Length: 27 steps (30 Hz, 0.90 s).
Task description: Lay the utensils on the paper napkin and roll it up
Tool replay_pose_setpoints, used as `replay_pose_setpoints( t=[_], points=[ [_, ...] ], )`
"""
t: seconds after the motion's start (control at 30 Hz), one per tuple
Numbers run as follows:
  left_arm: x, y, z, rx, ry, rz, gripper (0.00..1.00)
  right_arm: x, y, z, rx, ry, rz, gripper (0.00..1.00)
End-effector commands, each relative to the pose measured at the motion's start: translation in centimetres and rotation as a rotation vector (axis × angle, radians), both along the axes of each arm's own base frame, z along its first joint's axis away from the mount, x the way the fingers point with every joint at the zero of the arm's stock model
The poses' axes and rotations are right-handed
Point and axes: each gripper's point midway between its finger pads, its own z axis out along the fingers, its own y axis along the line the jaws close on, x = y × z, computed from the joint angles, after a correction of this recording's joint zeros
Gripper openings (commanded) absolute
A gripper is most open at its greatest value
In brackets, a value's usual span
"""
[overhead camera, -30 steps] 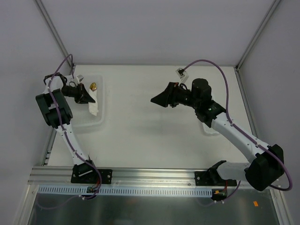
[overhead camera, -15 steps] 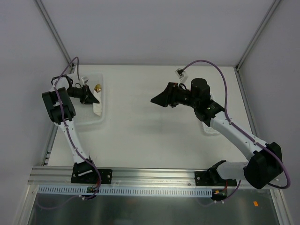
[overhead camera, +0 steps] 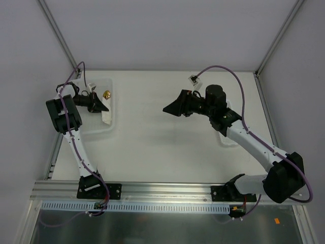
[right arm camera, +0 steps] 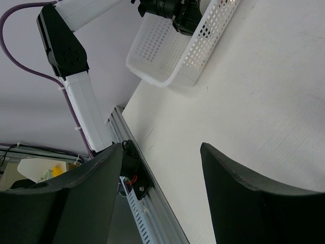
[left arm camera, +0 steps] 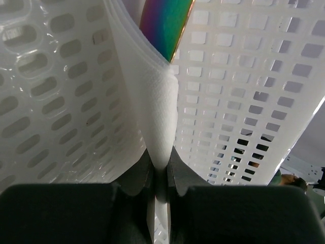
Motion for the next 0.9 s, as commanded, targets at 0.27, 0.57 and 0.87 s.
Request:
replay_pose_setpoints(
  t=[0.27,0.57,0.87],
  points=[
    [0.1,0.7,-1.2,0.091,0.034,-0.011,0.21,0.0,0.3,0.8,0.024,-0.018,0.028,0.66],
    [0.4,1.3,-1.4,0.285,0.018,-0.059,0.34,0.1,0.5,0.9,0.032,-0.014,0.034,0.66],
    [1.1,2.7,-0.9,0.441,-0.017,-0.038,0.46,-0.1,0.4,1.1,0.035,-0.021,0.034,0.66]
  ],
)
